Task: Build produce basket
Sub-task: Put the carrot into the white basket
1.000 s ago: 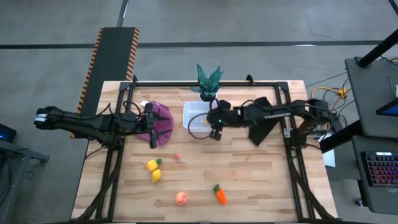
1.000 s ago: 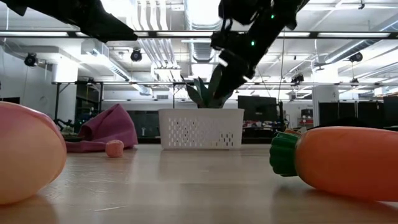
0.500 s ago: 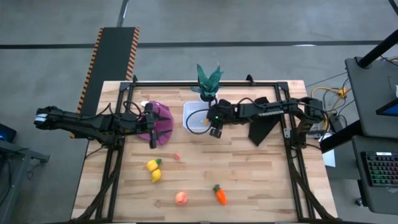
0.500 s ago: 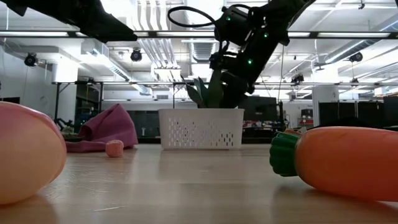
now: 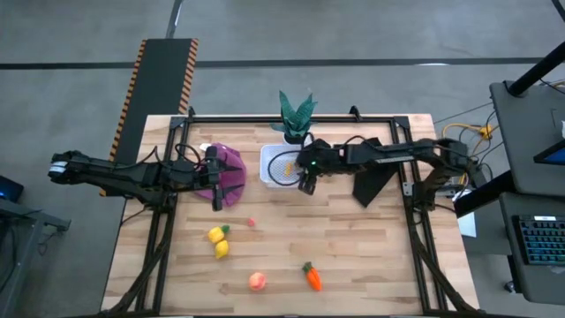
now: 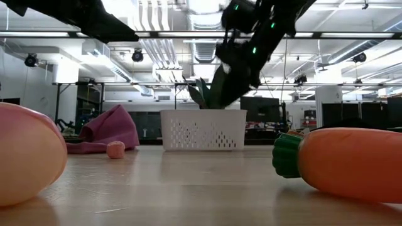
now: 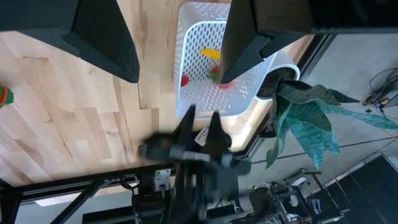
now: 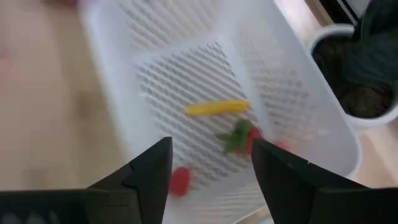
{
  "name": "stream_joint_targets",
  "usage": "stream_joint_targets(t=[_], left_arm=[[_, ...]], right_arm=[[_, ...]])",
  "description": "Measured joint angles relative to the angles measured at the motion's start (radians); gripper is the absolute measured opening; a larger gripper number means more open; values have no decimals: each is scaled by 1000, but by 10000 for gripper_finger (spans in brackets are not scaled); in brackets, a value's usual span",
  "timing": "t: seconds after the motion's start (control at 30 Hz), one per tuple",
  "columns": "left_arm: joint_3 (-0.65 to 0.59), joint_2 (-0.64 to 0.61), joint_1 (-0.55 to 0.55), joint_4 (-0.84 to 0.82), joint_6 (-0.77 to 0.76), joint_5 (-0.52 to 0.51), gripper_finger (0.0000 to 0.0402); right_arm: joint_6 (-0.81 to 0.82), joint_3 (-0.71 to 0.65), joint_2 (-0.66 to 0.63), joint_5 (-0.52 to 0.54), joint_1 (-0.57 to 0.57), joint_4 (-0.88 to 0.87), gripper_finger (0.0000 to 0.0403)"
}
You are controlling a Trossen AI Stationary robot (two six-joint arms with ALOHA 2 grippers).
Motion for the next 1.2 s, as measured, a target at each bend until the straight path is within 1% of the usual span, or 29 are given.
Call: stream_joint_targets(t=[0.1, 0.2, 0.27, 0.33, 0.4, 0.47, 0.5, 0.57, 0.67, 0.73, 0.8, 0.9, 0.97, 1.03, 1.1, 1.2], left_arm=[[0, -2, 0, 0, 0, 0, 209], [0, -2, 0, -2, 0, 0, 209], [0, -1, 0, -2, 0, 0, 209], [0, 0, 0, -4, 0, 0, 209], [0, 0, 0, -3, 0, 0, 209], [0, 0, 0, -3, 0, 0, 209], [0, 0, 0, -2, -1, 0, 209], [0, 0, 0, -2, -6, 0, 209], [0, 4, 0, 0, -7, 0, 209], [0, 7, 0, 5, -8, 0, 209], [0, 9, 0, 5, -8, 0, 209], [0, 12, 0, 9, -7, 0, 209], [0, 12, 0, 8, -7, 0, 209], [0, 12, 0, 8, -6, 0, 209], [0, 10, 0, 8, 1, 0, 209], [0, 9, 0, 9, 28, 0, 209]], right_arm=[[64, 0, -93, -64, 40, -13, 208], [147, 0, -196, -73, 125, -23, 205], [245, 1, -259, -29, 213, -54, 205], [350, 13, -299, 30, 321, -124, 205], [472, 43, -311, 117, 440, -212, 205], [590, 89, -303, 226, 563, -304, 205], [640, 120, -288, 281, 617, -342, 205], [732, 191, -240, 348, 710, -427, 205], [839, 315, -131, 383, 793, -563, 205], [856, 399, -49, 381, 824, -652, 205], [842, 471, 27, 348, 839, -698, 205], [760, 543, 132, 254, 848, -714, 208], [765, 583, 191, 231, 841, -717, 217], [778, 620, 237, 204, 821, -728, 237], [802, 649, 281, 160, 796, -758, 264], [837, 677, 345, 124, 767, -808, 306]])
